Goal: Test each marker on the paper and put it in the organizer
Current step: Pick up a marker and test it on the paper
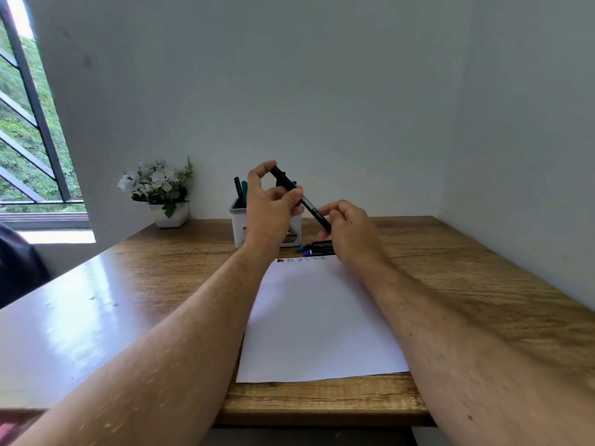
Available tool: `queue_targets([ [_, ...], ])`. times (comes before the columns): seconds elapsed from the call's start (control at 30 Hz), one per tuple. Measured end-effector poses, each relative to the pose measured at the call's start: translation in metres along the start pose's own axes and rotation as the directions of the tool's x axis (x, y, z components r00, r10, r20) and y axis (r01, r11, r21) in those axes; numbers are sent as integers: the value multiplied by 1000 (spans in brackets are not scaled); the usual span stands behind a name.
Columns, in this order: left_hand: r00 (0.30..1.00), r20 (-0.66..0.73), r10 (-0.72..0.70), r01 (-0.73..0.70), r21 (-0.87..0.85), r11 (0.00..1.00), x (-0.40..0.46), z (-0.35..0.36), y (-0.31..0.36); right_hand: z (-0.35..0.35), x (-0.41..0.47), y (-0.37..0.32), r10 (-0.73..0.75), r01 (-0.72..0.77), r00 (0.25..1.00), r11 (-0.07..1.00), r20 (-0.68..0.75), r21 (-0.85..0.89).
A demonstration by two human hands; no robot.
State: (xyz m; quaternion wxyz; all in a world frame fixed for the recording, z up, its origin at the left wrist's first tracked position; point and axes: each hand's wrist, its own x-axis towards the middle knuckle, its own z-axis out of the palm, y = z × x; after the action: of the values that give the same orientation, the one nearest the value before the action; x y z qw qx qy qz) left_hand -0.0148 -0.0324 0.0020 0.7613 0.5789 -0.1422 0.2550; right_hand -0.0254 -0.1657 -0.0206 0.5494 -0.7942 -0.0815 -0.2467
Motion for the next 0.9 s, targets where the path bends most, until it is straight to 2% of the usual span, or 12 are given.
queue_targets([
  [0.07, 995, -41, 87, -84, 69, 994, 2, -2, 1, -3, 0, 5, -37, 29, 998, 989, -52, -145],
  [0.17, 966, -133, 224, -185, 252, 950, 7, -6, 1, -9, 2, 11, -75, 63, 997, 956, -30, -287],
  [0.27, 926, -183, 330, -257, 335, 906, 10, -7, 3, -8, 2, 11, -89, 80, 996, 938, -11, -337],
  [0.43, 864, -100, 494, -384, 503, 774, 17, -9, -2, -5, 2, 10, -102, 108, 994, 934, 34, -340],
  [0.57, 850, -83, 519, -403, 531, 745, 23, -14, -9, -6, 0, 7, -103, 118, 993, 942, 65, -315],
  [0.7, 868, -22, 496, -397, 570, 720, 24, -17, -14, -7, -1, 5, -103, 121, 992, 943, 73, -310],
  [0.9, 872, 38, 489, -387, 665, 639, 31, -13, -20, -6, -2, 4, -83, 103, 994, 944, 75, -313],
])
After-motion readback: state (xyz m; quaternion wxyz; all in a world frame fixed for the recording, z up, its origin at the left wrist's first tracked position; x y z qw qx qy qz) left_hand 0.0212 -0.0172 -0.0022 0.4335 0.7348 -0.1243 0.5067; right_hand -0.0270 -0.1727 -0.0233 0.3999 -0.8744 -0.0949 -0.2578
